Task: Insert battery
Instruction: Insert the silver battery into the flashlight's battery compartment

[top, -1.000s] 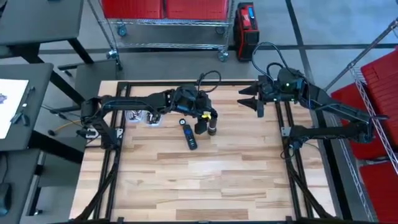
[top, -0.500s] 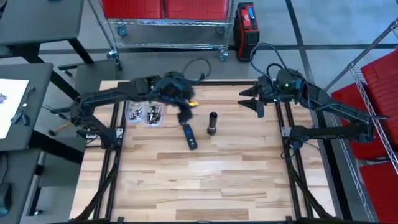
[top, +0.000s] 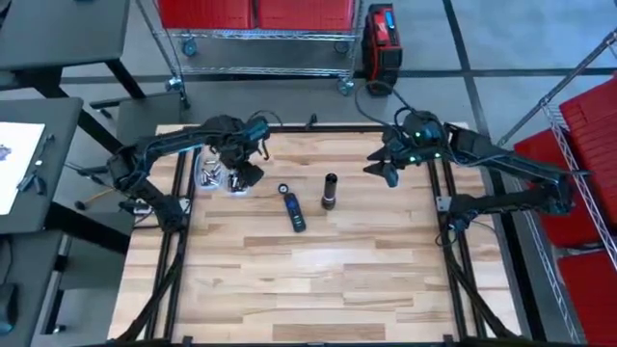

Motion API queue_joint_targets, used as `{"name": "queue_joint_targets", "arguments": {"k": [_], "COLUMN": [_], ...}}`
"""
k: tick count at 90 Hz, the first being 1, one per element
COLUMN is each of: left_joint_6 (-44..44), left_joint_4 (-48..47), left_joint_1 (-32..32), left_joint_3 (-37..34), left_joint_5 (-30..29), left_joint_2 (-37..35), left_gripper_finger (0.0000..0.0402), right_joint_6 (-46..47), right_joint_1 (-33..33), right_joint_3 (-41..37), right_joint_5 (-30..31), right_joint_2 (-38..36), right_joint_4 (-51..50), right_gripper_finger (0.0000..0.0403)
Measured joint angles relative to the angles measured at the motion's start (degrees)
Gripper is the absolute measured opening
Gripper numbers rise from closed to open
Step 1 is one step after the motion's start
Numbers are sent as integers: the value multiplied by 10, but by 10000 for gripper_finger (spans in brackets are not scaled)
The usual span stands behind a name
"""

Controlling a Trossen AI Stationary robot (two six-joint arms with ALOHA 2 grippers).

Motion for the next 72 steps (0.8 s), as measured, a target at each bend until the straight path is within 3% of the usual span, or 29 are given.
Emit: {"name": "queue_joint_targets", "arguments": {"k": [18, 60, 72], "left_joint_6": [-33, -32, -24], "left_joint_4": [65, 232, 245], "left_joint_1": [22, 42, 42], "left_joint_3": [-81, -186, -196], "left_joint_5": [-1, -6, -5], "left_joint_2": [0, -1, -2], "left_gripper_finger": [129, 128, 104], "right_joint_6": [4, 14, 15], "right_joint_1": [0, 0, 0], "right_joint_3": [0, 0, 0], "right_joint_5": [0, 1, 1], "right_joint_2": [0, -1, -1], "right_joint_4": [1, 5, 5], "right_gripper_finger": [226, 226, 226]}}
